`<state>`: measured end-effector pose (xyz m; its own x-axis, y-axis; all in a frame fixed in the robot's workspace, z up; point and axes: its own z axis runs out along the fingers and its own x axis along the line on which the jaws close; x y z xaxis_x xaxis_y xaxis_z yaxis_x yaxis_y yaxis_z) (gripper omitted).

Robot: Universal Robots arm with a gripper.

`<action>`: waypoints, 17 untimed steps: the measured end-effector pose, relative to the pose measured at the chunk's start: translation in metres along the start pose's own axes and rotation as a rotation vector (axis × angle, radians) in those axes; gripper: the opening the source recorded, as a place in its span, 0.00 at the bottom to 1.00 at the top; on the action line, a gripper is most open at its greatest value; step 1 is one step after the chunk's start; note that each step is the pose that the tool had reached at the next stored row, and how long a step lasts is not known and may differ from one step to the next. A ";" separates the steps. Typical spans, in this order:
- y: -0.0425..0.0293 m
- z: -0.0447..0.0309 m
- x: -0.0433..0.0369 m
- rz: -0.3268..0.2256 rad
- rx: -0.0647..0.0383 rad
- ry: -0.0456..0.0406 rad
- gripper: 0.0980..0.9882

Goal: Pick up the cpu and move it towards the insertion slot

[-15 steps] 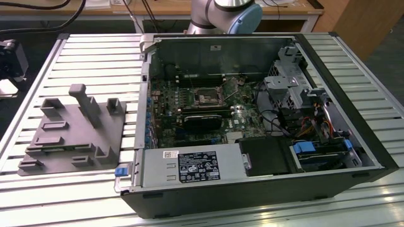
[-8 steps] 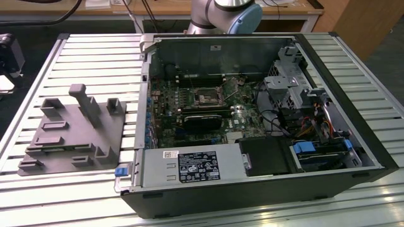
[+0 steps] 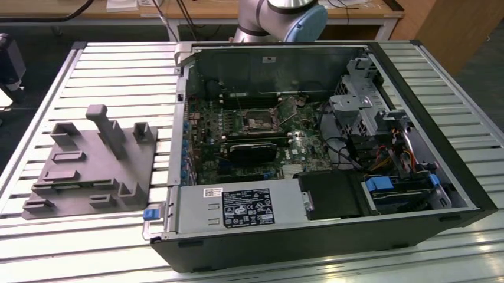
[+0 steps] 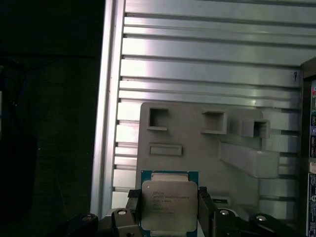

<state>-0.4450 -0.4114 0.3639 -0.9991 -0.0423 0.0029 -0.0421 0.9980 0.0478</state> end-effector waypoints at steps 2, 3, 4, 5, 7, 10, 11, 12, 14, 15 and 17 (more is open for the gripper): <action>0.0002 -0.0034 0.0000 0.000 0.000 -0.0001 0.50; 0.0002 -0.0050 0.0000 0.000 0.000 -0.0002 0.50; 0.0003 -0.0066 0.0000 0.000 0.000 -0.0002 0.50; 0.0004 -0.0080 0.0000 0.000 0.000 -0.0001 0.50; 0.0005 -0.0099 -0.0001 0.000 0.000 -0.0001 0.50; 0.0004 -0.0108 -0.0012 0.000 0.000 -0.0002 0.50; 0.0004 -0.0109 -0.0018 0.000 0.000 -0.0002 0.50; 0.0004 -0.0109 -0.0025 0.000 -0.001 -0.0002 0.50; 0.0003 -0.0110 -0.0040 0.000 -0.001 -0.0001 0.50; 0.0003 -0.0110 -0.0049 0.000 -0.001 -0.0002 0.50; 0.0003 -0.0115 -0.0067 0.000 -0.001 0.0000 0.50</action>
<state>-0.4382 -0.4114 0.3754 -0.9991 -0.0423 0.0029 -0.0421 0.9979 0.0485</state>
